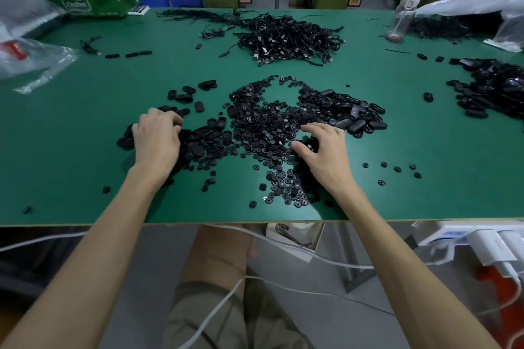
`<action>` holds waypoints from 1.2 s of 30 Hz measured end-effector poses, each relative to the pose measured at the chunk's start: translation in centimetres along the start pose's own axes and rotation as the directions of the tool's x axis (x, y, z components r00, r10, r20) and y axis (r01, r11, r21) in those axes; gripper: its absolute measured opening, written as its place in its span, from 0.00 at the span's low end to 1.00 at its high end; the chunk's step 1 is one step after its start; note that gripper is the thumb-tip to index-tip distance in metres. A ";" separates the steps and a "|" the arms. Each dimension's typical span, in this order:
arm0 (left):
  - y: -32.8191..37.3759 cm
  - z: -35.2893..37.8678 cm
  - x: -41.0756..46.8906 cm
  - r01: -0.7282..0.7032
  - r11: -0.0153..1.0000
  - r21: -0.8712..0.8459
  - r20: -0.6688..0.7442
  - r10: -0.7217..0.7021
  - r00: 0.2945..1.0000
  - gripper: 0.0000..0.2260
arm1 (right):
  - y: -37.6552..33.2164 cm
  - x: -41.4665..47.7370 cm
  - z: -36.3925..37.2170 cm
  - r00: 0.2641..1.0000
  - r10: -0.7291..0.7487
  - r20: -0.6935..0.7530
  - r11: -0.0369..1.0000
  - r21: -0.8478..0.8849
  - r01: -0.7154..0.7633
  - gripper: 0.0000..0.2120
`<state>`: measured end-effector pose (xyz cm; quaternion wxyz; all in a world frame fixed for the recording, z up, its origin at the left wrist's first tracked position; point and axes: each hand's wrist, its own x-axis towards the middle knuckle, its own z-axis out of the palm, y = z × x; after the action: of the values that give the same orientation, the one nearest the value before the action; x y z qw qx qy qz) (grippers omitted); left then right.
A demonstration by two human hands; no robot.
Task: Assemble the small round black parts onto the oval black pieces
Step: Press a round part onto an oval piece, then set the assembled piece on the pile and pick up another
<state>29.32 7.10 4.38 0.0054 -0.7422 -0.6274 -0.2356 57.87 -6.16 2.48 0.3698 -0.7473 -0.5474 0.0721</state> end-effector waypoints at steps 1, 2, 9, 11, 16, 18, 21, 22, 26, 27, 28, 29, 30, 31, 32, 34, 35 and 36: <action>-0.4 -0.1 -0.1 0.013 1.000 0.028 -0.019 -0.012 1.000 0.10 | 0.0 0.0 0.0 1.000 0.011 -0.026 1.000 -0.010 -0.012 0.23; -0.8 -0.2 -0.1 0.031 0.997 0.064 -0.011 -0.030 0.999 0.10 | 0.1 0.0 0.1 0.999 0.033 -0.038 0.999 -0.028 -0.034 0.22; -1.6 -0.3 -0.1 0.096 0.994 0.044 0.058 -0.099 0.993 0.09 | 0.2 0.1 0.3 0.993 0.122 -0.002 0.992 -0.027 -0.122 0.12; -1.3 -0.2 -0.3 0.098 0.995 0.002 0.018 -0.098 0.995 0.08 | 0.2 0.1 0.2 0.992 0.123 -0.008 0.992 -0.006 -0.123 0.09; -1.1 0.1 -0.4 0.054 0.987 -0.148 -0.016 -0.057 0.998 0.08 | 0.0 0.1 0.2 0.991 0.134 -0.015 0.991 0.033 -0.133 0.03; -0.5 -0.1 -0.6 0.026 0.966 -0.256 -0.031 -0.035 0.999 0.10 | 0.1 0.1 0.2 0.991 0.132 -0.019 0.991 0.038 -0.131 0.02; 1.7 -0.8 -1.0 0.001 0.883 -0.470 -0.017 -0.010 1.000 0.11 | 0.1 0.2 0.2 0.991 0.129 -0.029 0.990 0.058 -0.128 0.01; 2.7 -1.0 -1.3 0.016 0.827 -0.562 0.028 -0.001 1.000 0.10 | 0.1 0.2 0.3 0.991 0.130 -0.029 0.990 0.064 -0.128 0.01; 7.4 -0.7 -3.0 0.055 0.595 -0.802 0.189 0.166 0.968 0.07 | 0.0 0.2 0.2 0.992 0.123 -0.019 0.987 0.102 -0.121 0.02; 8.5 -0.3 -3.3 0.071 0.536 -0.841 0.205 0.194 0.959 0.07 | -0.1 0.2 0.1 0.992 0.125 -0.019 0.984 0.129 -0.121 0.02; 9.7 0.0 -3.6 0.104 0.468 -0.878 0.224 0.208 0.952 0.07 | -0.1 0.2 0.0 0.991 0.130 -0.028 0.980 0.156 -0.125 0.02; 10.8 0.5 -3.9 0.138 0.404 -0.905 0.240 0.215 0.947 0.07 | -0.1 0.1 -0.2 0.989 0.137 -0.047 0.976 0.175 -0.127 0.03; 11.8 0.9 -4.1 0.164 0.354 -0.921 0.252 0.217 0.943 0.07 | -0.1 0.0 -0.3 0.987 0.142 -0.072 0.973 0.191 -0.127 0.04; 12.6 1.4 -4.2 0.185 0.326 -0.927 0.264 0.218 0.940 0.06 | -0.1 0.0 -0.4 0.984 0.146 -0.098 0.970 0.209 -0.123 0.05; 13.2 1.8 -4.2 0.210 0.307 -0.928 0.284 0.220 0.933 0.06 | 0.0 -0.1 -0.4 0.982 0.145 -0.122 0.966 0.231 -0.114 0.05; 14.1 2.6 -4.3 0.275 0.267 -0.924 0.340 0.240 0.909 0.08 | 0.0 -0.1 -0.6 0.976 0.139 -0.166 0.954 0.288 -0.087 0.05; 14.4 3.0 -4.4 0.298 0.256 -0.920 0.362 0.261 0.895 0.09 | -0.1 -0.2 -0.7 0.974 0.135 -0.181 0.946 0.316 -0.072 0.05; 14.6 3.3 -4.5 0.308 0.254 -0.917 0.375 0.282 0.883 0.10 | -0.2 -0.2 -0.7 0.973 0.131 -0.191 0.939 0.339 -0.060 0.05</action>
<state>43.65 0.82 4.01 -0.6029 -0.6142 -0.3370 -0.3817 58.02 -6.68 3.04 0.5419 -0.7038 -0.4480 0.1012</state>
